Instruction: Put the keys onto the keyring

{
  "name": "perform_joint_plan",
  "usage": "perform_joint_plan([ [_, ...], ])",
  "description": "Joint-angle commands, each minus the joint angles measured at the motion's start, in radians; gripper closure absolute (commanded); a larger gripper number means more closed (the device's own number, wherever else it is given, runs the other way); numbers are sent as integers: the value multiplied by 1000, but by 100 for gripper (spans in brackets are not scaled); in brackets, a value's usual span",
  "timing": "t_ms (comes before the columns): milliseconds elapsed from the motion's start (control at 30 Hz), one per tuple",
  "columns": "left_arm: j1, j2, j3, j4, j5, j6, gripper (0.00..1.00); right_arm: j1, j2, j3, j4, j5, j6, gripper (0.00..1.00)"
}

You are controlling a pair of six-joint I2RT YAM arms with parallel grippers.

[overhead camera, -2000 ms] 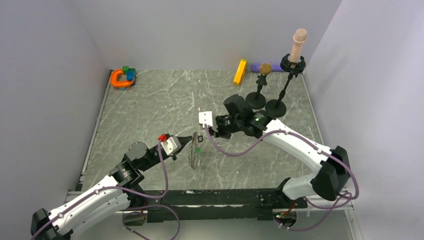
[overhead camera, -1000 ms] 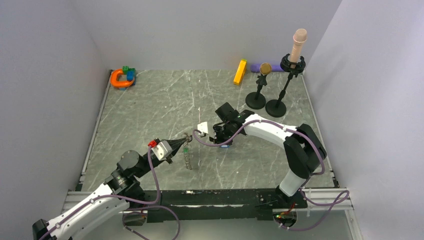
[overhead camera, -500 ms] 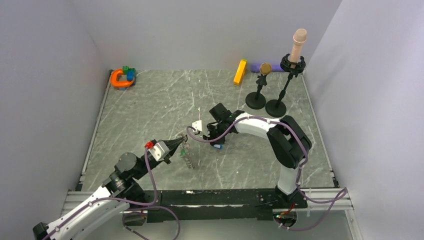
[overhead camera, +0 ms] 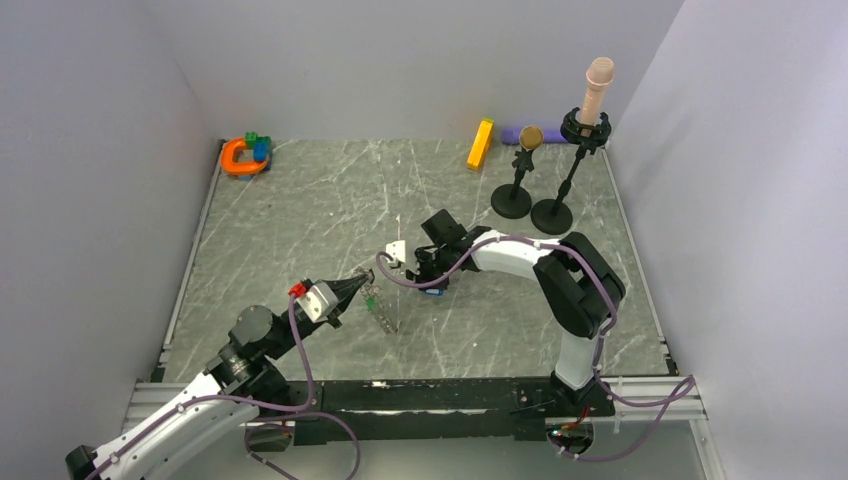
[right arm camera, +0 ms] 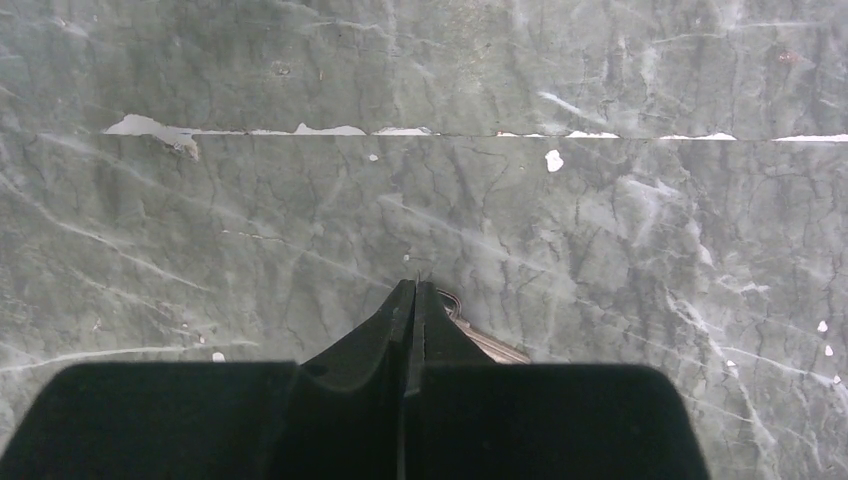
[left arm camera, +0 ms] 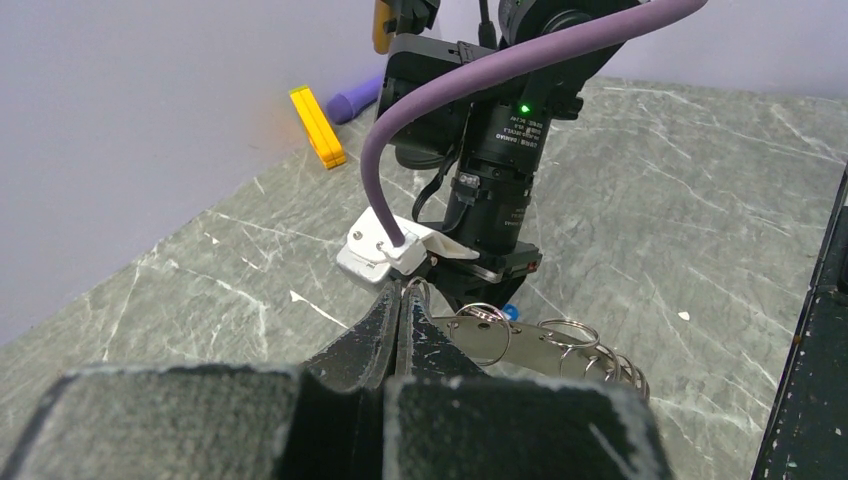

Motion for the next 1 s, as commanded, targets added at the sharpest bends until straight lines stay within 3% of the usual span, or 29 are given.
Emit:
perform_joint_plan([
  [0,4,-17,9,46,-16,-19,100,5,-31,-31,47,-5,17,93],
  [267,3,-9,13,46,-12,-19,100,4,-53,-50,52,5,30,85],
  [567,3,-3,17,47,-7,-18,100,2,-88,-28,36,2,57,63],
  [800,4,-6,23,41,-2,-20,100,-18,-108,31,-15,-15,66,54],
  [900,3,-8,23,37,0,-23,100,-52,-124,80,-70,-73,53,53],
  [967,3,-10,21,40,3,-25,100,-85,-132,140,-183,-194,0,53],
])
